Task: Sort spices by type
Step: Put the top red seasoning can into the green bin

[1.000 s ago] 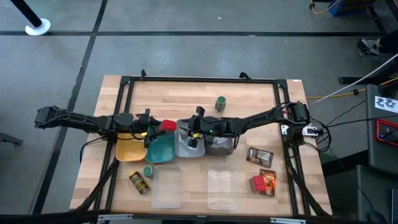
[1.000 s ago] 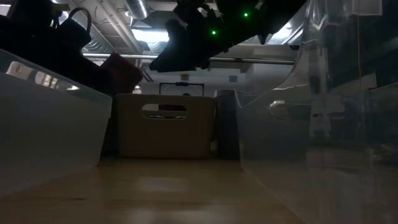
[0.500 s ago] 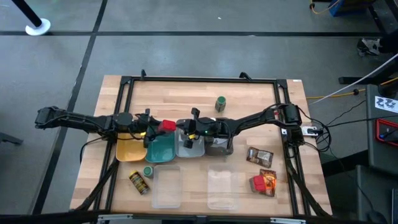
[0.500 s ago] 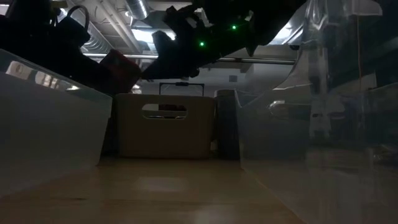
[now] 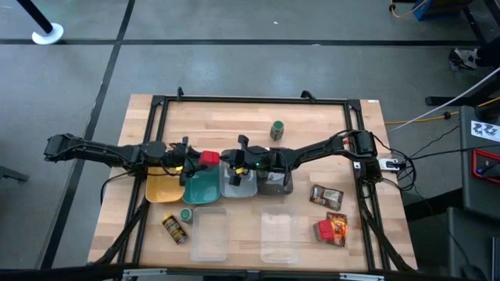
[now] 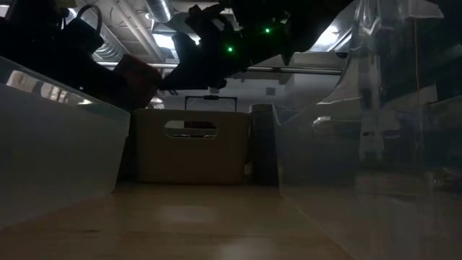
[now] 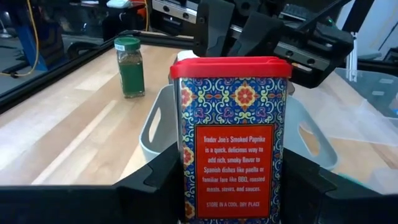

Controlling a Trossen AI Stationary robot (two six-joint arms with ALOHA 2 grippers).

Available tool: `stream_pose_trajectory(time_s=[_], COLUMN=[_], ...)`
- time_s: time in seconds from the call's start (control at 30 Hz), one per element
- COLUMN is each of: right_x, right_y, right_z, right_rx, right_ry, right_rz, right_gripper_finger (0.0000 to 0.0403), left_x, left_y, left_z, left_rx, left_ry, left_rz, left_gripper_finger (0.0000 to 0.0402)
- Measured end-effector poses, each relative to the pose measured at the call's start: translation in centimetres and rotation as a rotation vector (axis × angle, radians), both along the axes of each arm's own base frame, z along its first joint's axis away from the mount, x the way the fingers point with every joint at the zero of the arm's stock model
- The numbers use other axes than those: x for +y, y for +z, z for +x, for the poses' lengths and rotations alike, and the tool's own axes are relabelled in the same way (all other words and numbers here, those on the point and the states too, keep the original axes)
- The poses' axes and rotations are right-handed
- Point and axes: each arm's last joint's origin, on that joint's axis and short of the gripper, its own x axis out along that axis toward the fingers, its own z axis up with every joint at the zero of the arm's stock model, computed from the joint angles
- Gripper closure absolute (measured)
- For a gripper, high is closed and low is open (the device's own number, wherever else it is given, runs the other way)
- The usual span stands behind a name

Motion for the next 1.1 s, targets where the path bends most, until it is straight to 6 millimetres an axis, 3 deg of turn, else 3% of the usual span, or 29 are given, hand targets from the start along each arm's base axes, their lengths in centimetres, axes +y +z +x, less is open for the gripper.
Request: stream_pose_trajectory(time_s=[0.6,0.9,1.1], right_x=[0.2,0.2,0.4], right_y=[1.1,0.9,0.1], right_z=[0.3,0.3,0.5], right_rx=[-0.096,-0.096,-0.074], right_ry=[0.045,0.062,0.077], right_rz=[0.009,0.013,0.016], right_gripper_finger=[0.0391,0.0397,0.0390], left_x=[0.0,0.0,0.0], left_y=[-0.2,-0.3,-1.3], left_z=[0.0,-0.1,-0.3], left_rx=[0.020,0.030,0.134], left_ry=[-0.002,-0.002,0.009], left_rz=[0.001,0.002,0.003], left_gripper_finger=[0.0220,0.0220,0.0220])
